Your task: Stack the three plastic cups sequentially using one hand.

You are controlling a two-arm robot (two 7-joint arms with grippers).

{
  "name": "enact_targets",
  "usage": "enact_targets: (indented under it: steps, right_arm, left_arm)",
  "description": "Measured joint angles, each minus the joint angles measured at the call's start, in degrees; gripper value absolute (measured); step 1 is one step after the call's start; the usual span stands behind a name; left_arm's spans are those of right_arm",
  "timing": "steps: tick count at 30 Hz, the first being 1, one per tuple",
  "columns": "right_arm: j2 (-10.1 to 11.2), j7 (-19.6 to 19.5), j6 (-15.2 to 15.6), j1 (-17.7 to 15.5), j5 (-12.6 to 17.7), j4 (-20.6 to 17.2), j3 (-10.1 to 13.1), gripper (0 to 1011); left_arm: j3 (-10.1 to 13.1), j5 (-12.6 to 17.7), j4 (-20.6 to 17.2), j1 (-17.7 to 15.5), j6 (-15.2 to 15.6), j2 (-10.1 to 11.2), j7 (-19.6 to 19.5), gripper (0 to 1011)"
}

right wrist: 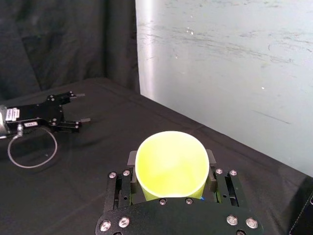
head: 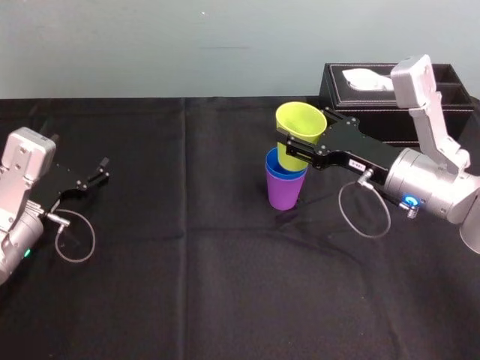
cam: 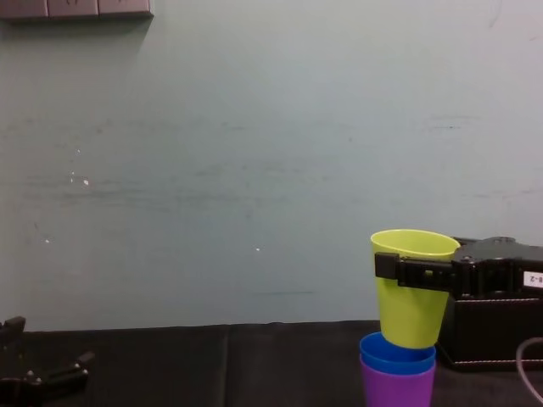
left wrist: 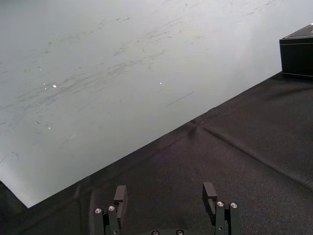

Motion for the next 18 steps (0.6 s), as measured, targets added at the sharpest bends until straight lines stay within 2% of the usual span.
enact_targets:
  steps: [18]
  right_arm:
    - [-2.26, 1.2, -2.97, 2.34, -2.8, 6.94, -1.33, 746]
  left_arm:
    - [0.0, 0.0, 0.0, 0.0, 0.0, 0.0, 0.0, 1011]
